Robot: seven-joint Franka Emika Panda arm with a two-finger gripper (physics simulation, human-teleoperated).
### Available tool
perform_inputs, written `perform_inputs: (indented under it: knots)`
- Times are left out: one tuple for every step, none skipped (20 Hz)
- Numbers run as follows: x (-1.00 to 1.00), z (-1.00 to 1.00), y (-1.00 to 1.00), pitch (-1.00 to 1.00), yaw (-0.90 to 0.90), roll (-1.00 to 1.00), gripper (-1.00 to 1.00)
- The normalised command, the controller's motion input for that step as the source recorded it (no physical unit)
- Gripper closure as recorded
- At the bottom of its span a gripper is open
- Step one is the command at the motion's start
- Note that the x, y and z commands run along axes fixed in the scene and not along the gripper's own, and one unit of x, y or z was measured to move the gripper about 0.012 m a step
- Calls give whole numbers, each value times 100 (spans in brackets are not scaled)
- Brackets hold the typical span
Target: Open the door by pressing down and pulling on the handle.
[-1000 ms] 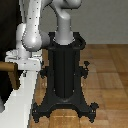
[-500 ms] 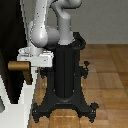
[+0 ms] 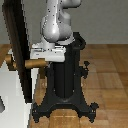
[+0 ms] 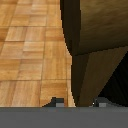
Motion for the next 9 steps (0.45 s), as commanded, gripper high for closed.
perform_inputs:
  knots:
    - [0,0,100,0,0,0,100]
    - [0,0,100,0,0,0,100]
    - [0,0,100,0,0,0,100]
    - [0,0,100,0,0,0,100]
    - [0,0,0,0,0,0,100]
    - [0,0,0,0,0,0,100]
    - [0,0,0,0,0,0,100]
    - [0,0,0,0,0,0,100]
    - [0,0,0,0,0,0,100]
